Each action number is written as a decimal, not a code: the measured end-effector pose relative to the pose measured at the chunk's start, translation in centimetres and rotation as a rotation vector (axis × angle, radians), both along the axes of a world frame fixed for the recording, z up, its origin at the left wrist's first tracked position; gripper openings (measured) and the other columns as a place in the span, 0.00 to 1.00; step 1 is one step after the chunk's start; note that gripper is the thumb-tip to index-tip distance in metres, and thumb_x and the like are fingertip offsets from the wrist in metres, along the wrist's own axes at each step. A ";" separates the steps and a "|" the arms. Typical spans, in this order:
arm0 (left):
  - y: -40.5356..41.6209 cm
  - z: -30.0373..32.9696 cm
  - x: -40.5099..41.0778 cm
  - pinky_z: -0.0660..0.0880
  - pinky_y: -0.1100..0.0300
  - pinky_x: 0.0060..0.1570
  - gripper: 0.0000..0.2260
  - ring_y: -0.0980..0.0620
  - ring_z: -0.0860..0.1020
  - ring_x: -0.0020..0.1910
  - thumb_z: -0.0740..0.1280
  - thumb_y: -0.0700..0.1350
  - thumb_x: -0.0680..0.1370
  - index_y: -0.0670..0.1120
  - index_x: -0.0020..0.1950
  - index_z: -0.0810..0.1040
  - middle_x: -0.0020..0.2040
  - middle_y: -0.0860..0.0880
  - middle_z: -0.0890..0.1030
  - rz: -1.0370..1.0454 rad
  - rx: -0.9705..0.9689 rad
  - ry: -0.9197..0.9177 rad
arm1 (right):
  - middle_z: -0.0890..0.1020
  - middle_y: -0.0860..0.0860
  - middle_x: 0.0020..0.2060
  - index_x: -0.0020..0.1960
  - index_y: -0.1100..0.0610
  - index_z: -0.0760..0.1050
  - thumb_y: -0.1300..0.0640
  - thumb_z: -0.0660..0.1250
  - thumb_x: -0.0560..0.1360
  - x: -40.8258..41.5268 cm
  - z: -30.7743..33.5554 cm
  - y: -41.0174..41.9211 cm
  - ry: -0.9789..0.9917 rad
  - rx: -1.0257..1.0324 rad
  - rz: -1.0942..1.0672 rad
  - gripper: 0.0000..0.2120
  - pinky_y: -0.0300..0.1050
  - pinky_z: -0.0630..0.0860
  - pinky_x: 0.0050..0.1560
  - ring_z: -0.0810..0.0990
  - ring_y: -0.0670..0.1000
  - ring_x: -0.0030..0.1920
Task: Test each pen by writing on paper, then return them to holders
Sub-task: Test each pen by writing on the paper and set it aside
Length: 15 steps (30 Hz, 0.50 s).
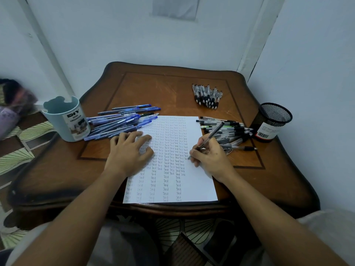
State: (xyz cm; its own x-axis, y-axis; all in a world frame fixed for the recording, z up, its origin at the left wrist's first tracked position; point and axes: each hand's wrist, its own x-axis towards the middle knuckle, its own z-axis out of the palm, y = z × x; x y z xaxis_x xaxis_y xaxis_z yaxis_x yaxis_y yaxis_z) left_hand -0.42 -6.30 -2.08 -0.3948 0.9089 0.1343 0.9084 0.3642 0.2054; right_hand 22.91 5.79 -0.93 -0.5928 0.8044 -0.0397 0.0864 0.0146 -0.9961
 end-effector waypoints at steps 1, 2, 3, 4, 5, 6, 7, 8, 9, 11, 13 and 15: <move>0.0 0.0 0.0 0.55 0.47 0.68 0.30 0.52 0.61 0.69 0.44 0.67 0.73 0.62 0.71 0.68 0.73 0.57 0.67 0.000 0.003 -0.001 | 0.78 0.61 0.40 0.51 0.60 0.67 0.71 0.67 0.77 0.0 0.1 0.0 -0.006 0.000 -0.001 0.11 0.53 0.75 0.37 0.78 0.60 0.38; 0.1 0.1 0.0 0.55 0.47 0.68 0.30 0.52 0.61 0.69 0.44 0.67 0.73 0.62 0.71 0.69 0.73 0.57 0.67 0.000 0.007 -0.003 | 0.78 0.60 0.40 0.51 0.59 0.67 0.70 0.68 0.77 -0.1 0.2 0.0 -0.021 0.011 0.001 0.11 0.53 0.75 0.37 0.78 0.59 0.38; 0.1 0.1 0.0 0.55 0.47 0.68 0.30 0.52 0.61 0.69 0.44 0.67 0.73 0.62 0.70 0.69 0.73 0.57 0.67 0.001 0.010 -0.005 | 0.78 0.60 0.40 0.51 0.59 0.67 0.69 0.68 0.77 -0.1 0.3 -0.1 -0.040 0.023 0.002 0.11 0.52 0.75 0.37 0.78 0.58 0.38; 0.0 0.1 0.0 0.55 0.47 0.68 0.30 0.52 0.61 0.69 0.44 0.67 0.73 0.62 0.70 0.69 0.73 0.57 0.67 0.001 0.011 -0.007 | 0.78 0.60 0.41 0.51 0.58 0.67 0.69 0.67 0.77 -0.1 0.3 0.0 -0.042 0.019 -0.004 0.11 0.52 0.75 0.36 0.78 0.58 0.37; 0.0 0.0 0.0 0.55 0.47 0.68 0.30 0.52 0.61 0.69 0.44 0.67 0.73 0.62 0.71 0.69 0.74 0.57 0.67 0.000 0.008 -0.007 | 0.78 0.61 0.40 0.51 0.59 0.67 0.70 0.67 0.77 -0.1 0.3 0.0 -0.024 -0.002 -0.017 0.11 0.51 0.75 0.35 0.78 0.58 0.36; 0.0 0.0 -0.1 0.55 0.47 0.68 0.30 0.52 0.61 0.69 0.44 0.66 0.73 0.62 0.71 0.68 0.74 0.57 0.67 -0.001 0.004 -0.006 | 0.78 0.61 0.40 0.51 0.59 0.67 0.71 0.67 0.77 0.0 0.4 0.1 0.013 -0.032 -0.028 0.11 0.50 0.75 0.33 0.78 0.58 0.35; -0.1 0.0 -0.1 0.55 0.47 0.68 0.30 0.52 0.61 0.69 0.44 0.66 0.73 0.62 0.71 0.68 0.74 0.57 0.67 -0.001 0.002 -0.005 | 0.78 0.62 0.39 0.51 0.60 0.67 0.71 0.66 0.78 0.0 0.5 0.2 0.048 -0.062 -0.030 0.11 0.49 0.75 0.33 0.78 0.58 0.34; -0.1 -0.1 -0.1 0.55 0.46 0.68 0.30 0.51 0.61 0.69 0.44 0.66 0.73 0.62 0.71 0.68 0.74 0.57 0.67 -0.001 0.002 -0.003 | 0.78 0.62 0.38 0.51 0.60 0.67 0.70 0.65 0.78 -0.1 0.6 0.3 0.083 -0.088 -0.026 0.09 0.49 0.76 0.32 0.78 0.58 0.34; 0.0 -0.1 -0.1 0.55 0.46 0.68 0.30 0.51 0.61 0.69 0.44 0.66 0.73 0.62 0.71 0.68 0.74 0.57 0.67 -0.001 0.002 -0.003 | 0.79 0.62 0.37 0.50 0.60 0.68 0.67 0.65 0.80 -0.1 0.7 0.3 0.102 -0.108 -0.022 0.06 0.49 0.77 0.33 0.79 0.59 0.35; 0.0 -0.1 -0.1 0.55 0.46 0.68 0.30 0.51 0.62 0.69 0.44 0.67 0.73 0.62 0.71 0.68 0.74 0.56 0.67 -0.003 0.006 -0.006 | 0.80 0.62 0.36 0.49 0.61 0.70 0.58 0.62 0.83 -0.3 1.0 0.3 0.129 -0.161 -0.038 0.07 0.49 0.79 0.34 0.80 0.60 0.35; 0.0 0.0 -0.1 0.55 0.46 0.68 0.30 0.51 0.62 0.69 0.44 0.67 0.73 0.62 0.71 0.68 0.74 0.56 0.67 -0.004 0.008 -0.005 | 0.81 0.63 0.37 0.47 0.62 0.71 0.48 0.57 0.84 -0.4 1.4 0.3 0.142 -0.222 -0.068 0.18 0.50 0.80 0.35 0.82 0.61 0.35; 0.1 0.0 -0.1 0.55 0.46 0.68 0.30 0.51 0.62 0.69 0.45 0.66 0.73 0.62 0.71 0.69 0.74 0.56 0.67 -0.001 0.009 -0.007 | 0.82 0.65 0.37 0.45 0.63 0.73 0.44 0.53 0.83 -0.5 1.8 0.2 0.137 -0.261 -0.092 0.24 0.51 0.81 0.35 0.83 0.62 0.35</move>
